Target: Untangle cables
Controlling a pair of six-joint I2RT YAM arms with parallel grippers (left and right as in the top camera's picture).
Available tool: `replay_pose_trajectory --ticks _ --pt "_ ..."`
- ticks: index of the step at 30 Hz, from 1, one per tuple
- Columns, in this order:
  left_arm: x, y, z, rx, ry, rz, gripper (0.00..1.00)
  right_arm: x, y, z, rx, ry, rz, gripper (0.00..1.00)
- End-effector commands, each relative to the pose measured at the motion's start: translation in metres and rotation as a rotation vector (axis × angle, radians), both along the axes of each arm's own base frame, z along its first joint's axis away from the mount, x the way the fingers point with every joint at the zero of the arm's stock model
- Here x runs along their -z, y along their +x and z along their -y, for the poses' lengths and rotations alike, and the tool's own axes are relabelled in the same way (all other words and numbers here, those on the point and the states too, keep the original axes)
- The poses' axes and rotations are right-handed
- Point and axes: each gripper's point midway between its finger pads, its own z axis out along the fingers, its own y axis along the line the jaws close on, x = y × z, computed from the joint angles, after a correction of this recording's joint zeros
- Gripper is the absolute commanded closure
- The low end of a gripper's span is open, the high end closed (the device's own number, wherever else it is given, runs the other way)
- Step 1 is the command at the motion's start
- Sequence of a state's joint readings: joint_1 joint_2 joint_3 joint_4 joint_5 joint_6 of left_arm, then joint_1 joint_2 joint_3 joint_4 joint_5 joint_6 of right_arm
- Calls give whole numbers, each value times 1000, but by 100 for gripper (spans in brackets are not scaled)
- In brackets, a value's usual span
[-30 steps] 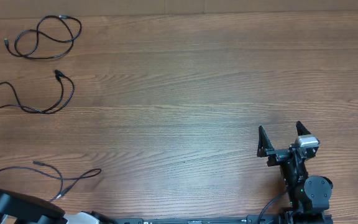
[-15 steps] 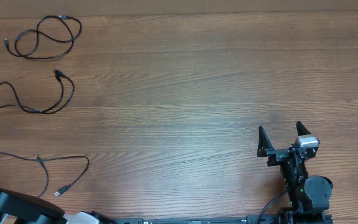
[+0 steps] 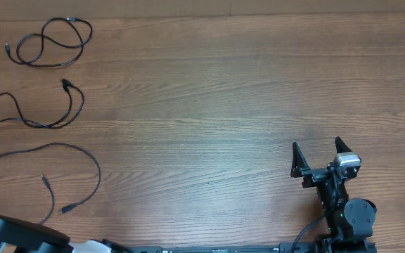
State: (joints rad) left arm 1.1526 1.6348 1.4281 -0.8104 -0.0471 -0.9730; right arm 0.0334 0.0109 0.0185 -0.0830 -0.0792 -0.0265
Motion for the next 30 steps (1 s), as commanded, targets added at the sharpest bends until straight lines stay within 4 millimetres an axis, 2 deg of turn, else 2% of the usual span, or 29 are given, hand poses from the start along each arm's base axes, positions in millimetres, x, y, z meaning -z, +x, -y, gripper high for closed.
replay_pose_trajectory --ticks 1,5,10,12,14,16,17,22,30 --pt "24 -10 -12 -34 -13 -89 96 3 0 -1 -6 -1 0 0" --pt "47 -3 -23 -26 -32 -93 96 3 0 -1 -6 -1 0 0" --pt "68 11 -17 106 -92 -91 96 3 0 -1 -6 -1 0 0" --pt "73 13 -4 138 -149 -80 80 3 0 -1 -6 -1 0 0" --pt "79 9 12 144 -222 -91 33 3 0 -1 -6 -1 0 0" --pt "85 1 31 145 -301 -119 6 3 0 -1 -6 -1 0 0" --pt "86 -2 37 146 -327 -130 1 3 0 -1 -6 -1 0 0" --pt "91 -14 67 149 -452 -176 0 3 0 -1 -6 -1 0 0" --pt "104 -24 89 146 -537 -206 0 3 0 -1 -6 -1 0 0"
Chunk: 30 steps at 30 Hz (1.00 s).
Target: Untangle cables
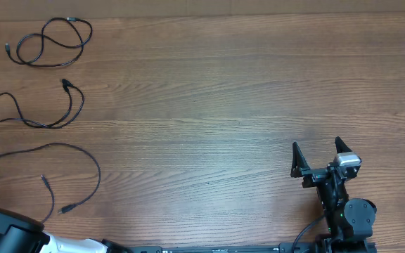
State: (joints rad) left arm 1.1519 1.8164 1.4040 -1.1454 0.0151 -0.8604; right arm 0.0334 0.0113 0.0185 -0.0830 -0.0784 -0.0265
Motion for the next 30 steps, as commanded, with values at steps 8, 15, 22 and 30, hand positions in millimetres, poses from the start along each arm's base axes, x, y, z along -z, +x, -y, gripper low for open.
replay_pose_trajectory --ticks 8,15,22,30 --pt "36 6 33 55 -73 -23 0 3 0 -2 -7 -1 1 0" --pt "58 16 46 109 -63 -30 0 3 0 -2 -7 -1 1 0" --pt "61 3 40 111 -21 -103 1 3 0 -2 -7 -1 1 0" --pt "64 -6 41 105 -34 -114 0 3 0 -2 -7 -1 1 0"
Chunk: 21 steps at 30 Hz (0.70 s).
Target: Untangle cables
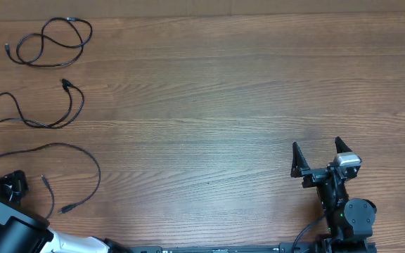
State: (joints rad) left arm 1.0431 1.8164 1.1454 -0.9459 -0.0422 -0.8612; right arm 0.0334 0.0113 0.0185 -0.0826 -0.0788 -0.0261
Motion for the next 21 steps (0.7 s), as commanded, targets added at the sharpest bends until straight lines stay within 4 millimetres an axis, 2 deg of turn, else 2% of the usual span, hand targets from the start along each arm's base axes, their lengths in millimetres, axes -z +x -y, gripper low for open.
replay_pose_trajectory --ticks 1,7,12,16,18,21 --pt "2 -21 1 -12 -14 -62 0 3 0 -1 -7 -1 0 0" --pt "1 -45 -5 -47 -21 -98 0 3 0 -1 -7 -1 0 0" --pt "1 -56 -7 -76 3 -152 0 3 0 -1 -7 -1 0 0" --pt "13 -58 -6 -113 26 -155 0 3 0 -1 -7 -1 0 0" --pt "22 -55 -1 -106 18 -128 5 3 0 -1 -7 -1 0 0" --pt "23 -56 0 -105 16 -129 22 3 0 -1 -7 -1 0 0"
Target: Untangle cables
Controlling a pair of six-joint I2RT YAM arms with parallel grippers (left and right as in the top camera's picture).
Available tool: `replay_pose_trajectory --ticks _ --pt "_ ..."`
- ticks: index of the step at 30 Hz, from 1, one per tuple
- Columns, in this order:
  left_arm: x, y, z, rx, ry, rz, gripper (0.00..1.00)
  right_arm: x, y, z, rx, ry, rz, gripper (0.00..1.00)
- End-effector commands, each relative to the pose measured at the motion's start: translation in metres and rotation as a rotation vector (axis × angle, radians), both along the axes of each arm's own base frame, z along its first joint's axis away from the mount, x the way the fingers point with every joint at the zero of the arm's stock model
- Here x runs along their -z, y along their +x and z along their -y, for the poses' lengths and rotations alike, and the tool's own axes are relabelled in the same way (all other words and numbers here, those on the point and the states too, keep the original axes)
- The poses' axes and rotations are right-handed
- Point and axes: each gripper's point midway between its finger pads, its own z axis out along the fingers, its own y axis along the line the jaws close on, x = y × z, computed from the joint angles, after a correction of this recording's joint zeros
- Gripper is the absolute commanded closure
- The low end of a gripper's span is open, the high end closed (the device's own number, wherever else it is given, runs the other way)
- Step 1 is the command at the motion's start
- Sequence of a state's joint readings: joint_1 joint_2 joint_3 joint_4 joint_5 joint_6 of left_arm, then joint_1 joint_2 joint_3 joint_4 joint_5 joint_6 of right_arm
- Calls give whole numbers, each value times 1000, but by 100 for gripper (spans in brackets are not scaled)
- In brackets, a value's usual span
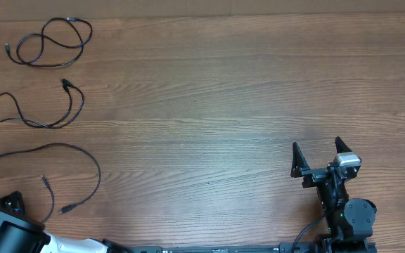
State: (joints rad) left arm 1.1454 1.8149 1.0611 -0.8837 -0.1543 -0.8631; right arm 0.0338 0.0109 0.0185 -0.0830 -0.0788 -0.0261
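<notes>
Three thin black cables lie apart from one another at the table's left side in the overhead view: a looped far cable [43, 36], a middle cable [65, 84], and a wide arc of near cable [55, 145]. My left gripper sits at the front left corner, just below the near cable's left end. Its fingers [14, 203] are spread and nothing shows between them. My right gripper [320, 156] stands open over bare wood at the front right, far from every cable.
The wooden table [209, 91] spans the whole view. The left arm's body [9, 237] fills the front left corner and the right arm's base [346, 214] sits at the front edge.
My left gripper has shifted a little toward the front edge, away from the near cable's left end. The cables and the right arm are unchanged.
The left arm first lay low in the front left corner with its gripper hardly showing. A finger then appeared at the left edge by the near cable. It later stood open beside that cable's left end, and now sits lower. No cable has moved.
</notes>
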Motion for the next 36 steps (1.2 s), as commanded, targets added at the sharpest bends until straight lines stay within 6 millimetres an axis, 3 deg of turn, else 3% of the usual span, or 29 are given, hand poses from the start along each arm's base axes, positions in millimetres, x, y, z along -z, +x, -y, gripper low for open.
replay_pose_trajectory --ticks 1,2,4,7,11,16,21,25,30,31,33,36 --pt "6 -4 8 -9 -16 -19 32 3 0 -1 -6 -1 0 0" --pt "7 -4 8 -9 -16 -18 45 3 0 -1 -6 -1 0 0" --pt "7 -3 7 -8 -13 -16 50 3 0 -1 -6 -1 0 0" --pt "8 3 7 -3 -16 10 65 3 0 -1 -6 -1 0 0" --pt "9 15 13 8 -39 58 68 3 0 -1 -6 -1 0 0" --pt "9 26 15 37 -34 77 80 3 0 -1 -6 -1 0 0" --pt "8 66 17 104 -67 288 82 3 0 -1 -6 -1 0 0" --pt "7 74 20 92 -84 339 93 3 0 -1 -6 -1 0 0" --pt "6 73 21 100 -90 336 95 3 0 -1 -6 -1 0 0" --pt "6 74 21 106 -89 336 92 3 0 -1 -6 -1 0 0" --pt "4 75 18 142 -81 340 75 3 0 -1 -6 -1 0 0" --pt "-4 78 12 187 -73 344 68 3 0 -1 -6 -1 0 0"
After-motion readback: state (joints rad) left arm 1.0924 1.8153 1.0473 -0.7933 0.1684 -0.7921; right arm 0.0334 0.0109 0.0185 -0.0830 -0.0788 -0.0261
